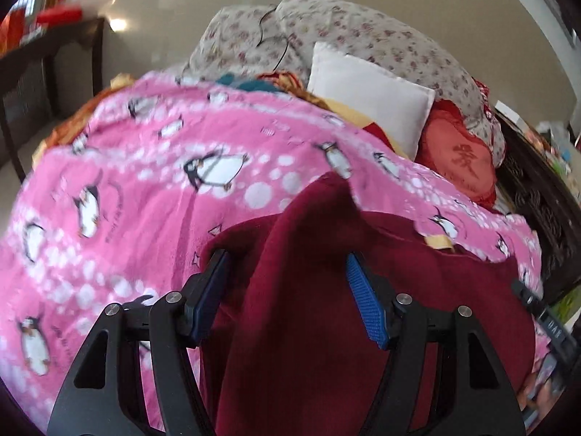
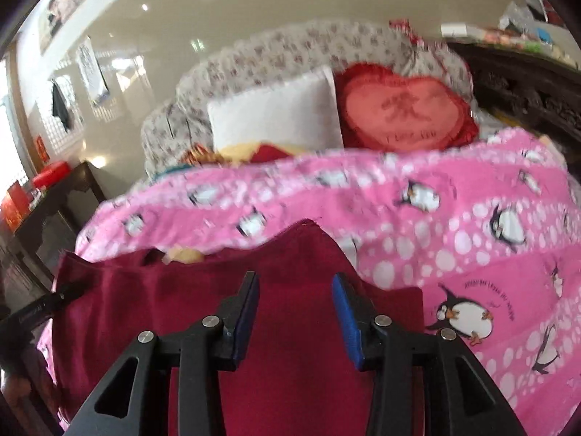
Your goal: Fold small clothes
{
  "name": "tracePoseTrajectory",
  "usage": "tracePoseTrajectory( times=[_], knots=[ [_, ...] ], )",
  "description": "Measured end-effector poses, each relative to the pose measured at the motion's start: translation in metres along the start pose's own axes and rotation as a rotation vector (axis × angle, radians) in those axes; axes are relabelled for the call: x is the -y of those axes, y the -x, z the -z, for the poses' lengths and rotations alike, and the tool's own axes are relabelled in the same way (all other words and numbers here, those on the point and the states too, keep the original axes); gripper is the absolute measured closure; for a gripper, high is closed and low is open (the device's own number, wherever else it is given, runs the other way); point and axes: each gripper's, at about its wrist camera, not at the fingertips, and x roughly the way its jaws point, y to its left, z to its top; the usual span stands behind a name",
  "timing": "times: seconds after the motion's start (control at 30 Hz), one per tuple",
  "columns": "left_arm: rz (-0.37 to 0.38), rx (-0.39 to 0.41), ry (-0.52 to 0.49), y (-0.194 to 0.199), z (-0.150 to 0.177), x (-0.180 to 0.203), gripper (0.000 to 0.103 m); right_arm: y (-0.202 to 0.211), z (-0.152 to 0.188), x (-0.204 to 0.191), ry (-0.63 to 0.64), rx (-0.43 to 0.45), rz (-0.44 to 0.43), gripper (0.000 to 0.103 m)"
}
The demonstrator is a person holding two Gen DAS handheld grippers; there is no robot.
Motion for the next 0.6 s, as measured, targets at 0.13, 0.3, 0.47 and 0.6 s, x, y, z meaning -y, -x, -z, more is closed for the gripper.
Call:
tracePoseTrajectory(
  times=[0.13,0.3,0.47,0.6],
  knots=[
    [-0.018,0.022,-0.054,-0.007,0.003,0.006,0.036,-0.016,0.005,0.007,-0.004,-0.026,0.002,0.063],
    [0.0,0.049,-0.084,-0.008,0.008,0.006,0.033,-0.017,0.01,0.01,-0.005,-0.011,-0.009,0.062],
    [0.003,0.083,-0.13,0.002,0.016,0.008,0.033,0.003,0.012,0.011,-0.014,0.057,-0.071,0.061],
    [0.015,0.104,-0.134,0.014,0.016,0.009,0.033,0.02,0.011,0.003,0.0,0.086,-0.069,0.058]
  ],
)
